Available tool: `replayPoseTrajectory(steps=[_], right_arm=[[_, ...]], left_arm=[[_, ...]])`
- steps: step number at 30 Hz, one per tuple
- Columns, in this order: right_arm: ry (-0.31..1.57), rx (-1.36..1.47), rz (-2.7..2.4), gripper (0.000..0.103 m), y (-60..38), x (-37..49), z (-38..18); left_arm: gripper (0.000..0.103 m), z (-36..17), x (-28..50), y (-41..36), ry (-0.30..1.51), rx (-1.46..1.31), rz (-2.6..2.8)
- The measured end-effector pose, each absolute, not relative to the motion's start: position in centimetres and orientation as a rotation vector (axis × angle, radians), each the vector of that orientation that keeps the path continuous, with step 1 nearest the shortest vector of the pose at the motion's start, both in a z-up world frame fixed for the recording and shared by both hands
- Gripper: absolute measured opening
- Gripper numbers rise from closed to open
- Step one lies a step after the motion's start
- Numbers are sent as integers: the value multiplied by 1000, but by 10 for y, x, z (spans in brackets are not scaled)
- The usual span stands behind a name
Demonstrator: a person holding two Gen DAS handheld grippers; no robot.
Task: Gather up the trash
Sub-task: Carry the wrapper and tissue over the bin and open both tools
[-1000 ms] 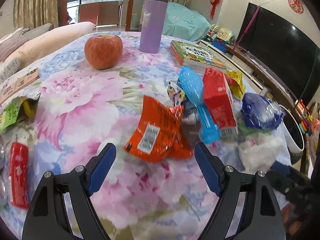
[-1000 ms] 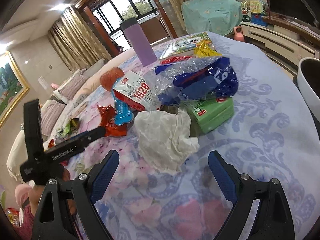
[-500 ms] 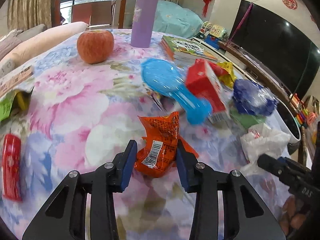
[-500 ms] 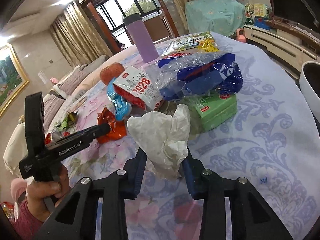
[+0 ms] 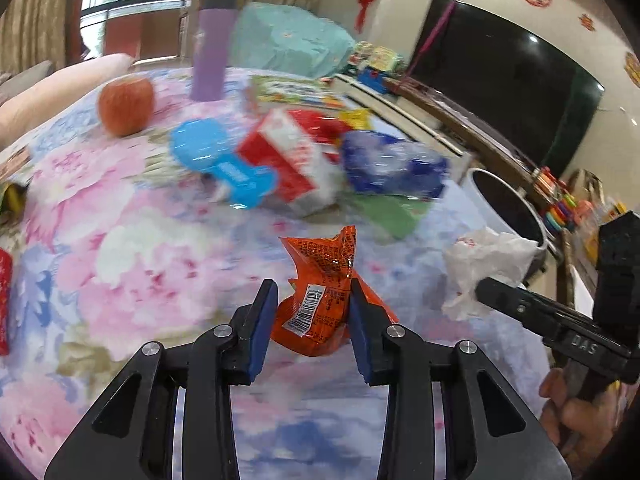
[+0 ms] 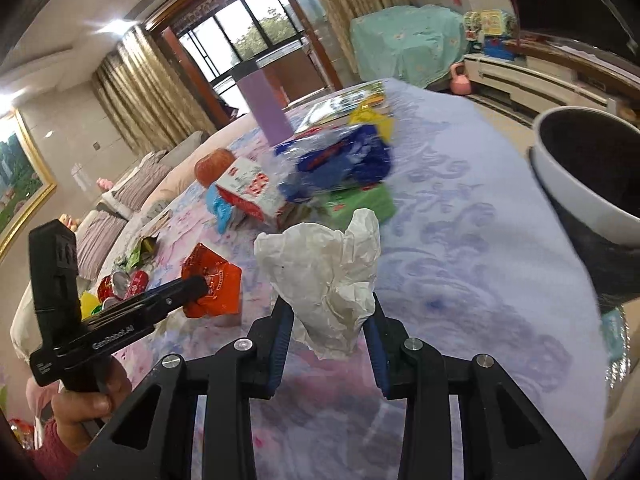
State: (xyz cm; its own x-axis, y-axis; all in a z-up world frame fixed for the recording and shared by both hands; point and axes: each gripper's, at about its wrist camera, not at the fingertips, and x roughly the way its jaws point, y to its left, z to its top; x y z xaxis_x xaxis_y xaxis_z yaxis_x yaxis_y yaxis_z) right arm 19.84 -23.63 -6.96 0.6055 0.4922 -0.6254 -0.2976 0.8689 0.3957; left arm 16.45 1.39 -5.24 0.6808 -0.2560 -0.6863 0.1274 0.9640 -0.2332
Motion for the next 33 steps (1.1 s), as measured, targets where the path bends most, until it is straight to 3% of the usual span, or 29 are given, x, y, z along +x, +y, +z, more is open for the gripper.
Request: replayPoseTrajectory(steps=[1, 33], right_arm=[[796, 267, 455, 35, -240, 198, -69], [693, 394, 264, 35, -362, 183, -55]], left_arm=[[5, -51, 165, 5, 799, -163, -241], [3, -28, 183, -126, 760, -28, -477]])
